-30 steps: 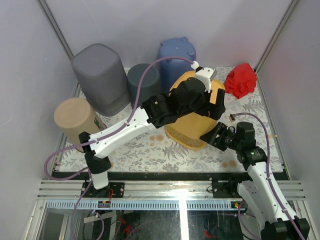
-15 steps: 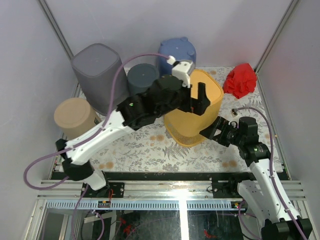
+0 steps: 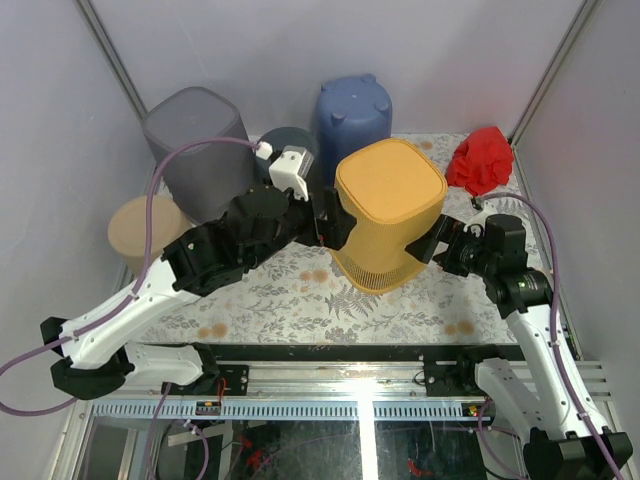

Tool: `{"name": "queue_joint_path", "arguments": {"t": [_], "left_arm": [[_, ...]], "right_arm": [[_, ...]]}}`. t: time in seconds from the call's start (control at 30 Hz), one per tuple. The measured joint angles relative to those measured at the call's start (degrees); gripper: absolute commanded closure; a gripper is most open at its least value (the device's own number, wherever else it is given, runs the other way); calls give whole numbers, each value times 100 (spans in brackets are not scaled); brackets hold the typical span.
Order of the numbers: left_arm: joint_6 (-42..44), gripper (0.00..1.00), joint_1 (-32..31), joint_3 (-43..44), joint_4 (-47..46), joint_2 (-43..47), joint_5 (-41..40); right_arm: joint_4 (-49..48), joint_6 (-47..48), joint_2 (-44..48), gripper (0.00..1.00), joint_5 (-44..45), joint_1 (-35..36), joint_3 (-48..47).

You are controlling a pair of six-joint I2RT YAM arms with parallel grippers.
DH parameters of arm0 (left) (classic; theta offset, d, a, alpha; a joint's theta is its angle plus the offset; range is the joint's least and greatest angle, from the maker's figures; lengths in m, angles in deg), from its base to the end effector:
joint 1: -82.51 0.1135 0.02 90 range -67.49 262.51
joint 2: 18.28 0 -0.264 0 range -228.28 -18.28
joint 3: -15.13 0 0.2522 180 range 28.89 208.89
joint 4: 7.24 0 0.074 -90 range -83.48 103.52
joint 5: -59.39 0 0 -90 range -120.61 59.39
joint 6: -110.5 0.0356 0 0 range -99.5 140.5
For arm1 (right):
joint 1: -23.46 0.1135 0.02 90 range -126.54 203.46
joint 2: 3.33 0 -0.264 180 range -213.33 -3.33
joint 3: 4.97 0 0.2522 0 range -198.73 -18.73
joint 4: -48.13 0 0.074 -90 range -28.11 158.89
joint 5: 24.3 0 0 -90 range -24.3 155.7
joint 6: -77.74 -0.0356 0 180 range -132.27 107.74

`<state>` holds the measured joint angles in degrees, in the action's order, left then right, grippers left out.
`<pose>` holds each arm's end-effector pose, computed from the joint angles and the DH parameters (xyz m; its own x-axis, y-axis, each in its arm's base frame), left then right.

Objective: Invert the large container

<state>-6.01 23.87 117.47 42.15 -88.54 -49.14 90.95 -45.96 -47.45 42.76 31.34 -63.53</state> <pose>0.1384 -0.2054 0.4639 -0.4295 -0.1085 -0.8965 0.5141 0.7868 -0.3415 0.1652 0.0369 0.3094 -0.6502 0.4258 -0.6292 -0.1264 0.7560 0.6423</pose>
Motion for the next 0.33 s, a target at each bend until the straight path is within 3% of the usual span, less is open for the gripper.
{"name": "queue_joint_path", "arguments": {"t": [0.33], "left_arm": [[-199, 0, 0, -691, 24, 455, -234]], "right_arm": [[199, 236, 0, 0, 251, 0, -227]]}}
